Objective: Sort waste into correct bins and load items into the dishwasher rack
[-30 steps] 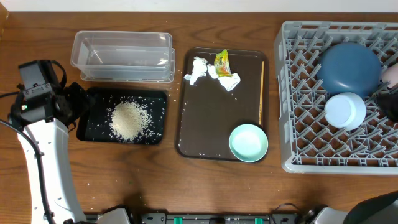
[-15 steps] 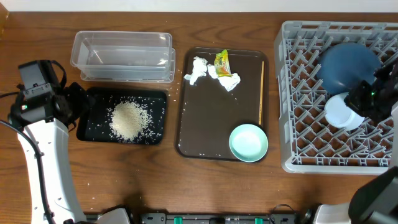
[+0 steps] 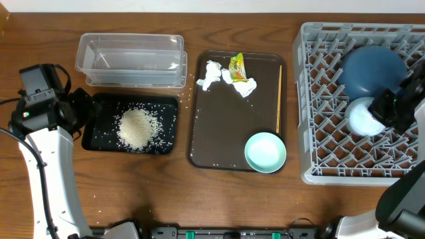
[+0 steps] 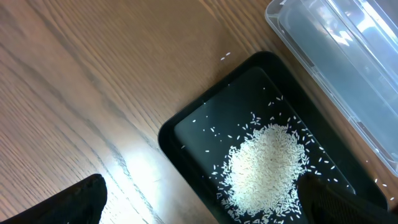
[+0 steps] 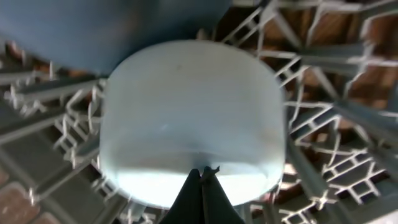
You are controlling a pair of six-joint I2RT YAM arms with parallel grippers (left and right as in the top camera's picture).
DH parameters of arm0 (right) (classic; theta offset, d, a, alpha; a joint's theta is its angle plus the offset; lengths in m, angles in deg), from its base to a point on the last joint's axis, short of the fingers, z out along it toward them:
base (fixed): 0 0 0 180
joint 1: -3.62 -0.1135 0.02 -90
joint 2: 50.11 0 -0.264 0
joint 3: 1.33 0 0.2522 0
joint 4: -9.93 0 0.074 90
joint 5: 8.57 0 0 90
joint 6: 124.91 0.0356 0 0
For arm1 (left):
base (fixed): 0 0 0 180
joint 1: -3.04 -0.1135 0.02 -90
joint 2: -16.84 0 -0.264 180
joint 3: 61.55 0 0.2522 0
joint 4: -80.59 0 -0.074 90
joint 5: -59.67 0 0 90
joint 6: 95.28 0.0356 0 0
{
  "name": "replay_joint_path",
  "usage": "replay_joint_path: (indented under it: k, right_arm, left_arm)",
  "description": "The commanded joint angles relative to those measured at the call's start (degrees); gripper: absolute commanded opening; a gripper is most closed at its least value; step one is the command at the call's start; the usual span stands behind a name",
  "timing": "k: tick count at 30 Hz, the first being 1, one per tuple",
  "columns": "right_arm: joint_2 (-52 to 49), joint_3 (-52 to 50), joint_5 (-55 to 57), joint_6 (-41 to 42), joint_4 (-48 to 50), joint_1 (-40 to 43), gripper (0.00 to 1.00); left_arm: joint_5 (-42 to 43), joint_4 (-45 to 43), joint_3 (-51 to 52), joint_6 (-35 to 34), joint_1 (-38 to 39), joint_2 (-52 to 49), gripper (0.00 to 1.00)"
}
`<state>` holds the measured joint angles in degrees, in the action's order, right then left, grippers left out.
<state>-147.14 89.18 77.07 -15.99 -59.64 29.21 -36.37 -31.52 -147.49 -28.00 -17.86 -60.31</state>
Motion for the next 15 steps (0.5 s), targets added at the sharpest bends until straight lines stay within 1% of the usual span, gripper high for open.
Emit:
replay_joint_path:
  k: [1,8,12,15]
  right_arm:
    - [0.0,1.3,3.1,2.1,0.6,0.6,0.01]
    - [0.0,2.0,2.5,2.1,4.0,1.0,0.01]
    - [-0.1,2.0,-1.0,2.1,6.3,0.9,0.01]
    - [-0.1,2.0,-1.6,2.1,7.8,0.6,0.01]
  left_arm:
    - [-0.7,0.2,-1.2,-0.1,-0.2,0.3,1.0]
    - [-0.7,0.2,-1.2,-0.1,-0.2,0.3,1.0]
    - [-0.7,0.2,-1.2,-0.1,-0.2,0.3,1.0]
    - [-0.7,0.2,-1.2,-0.1,-0.2,0.3,1.0]
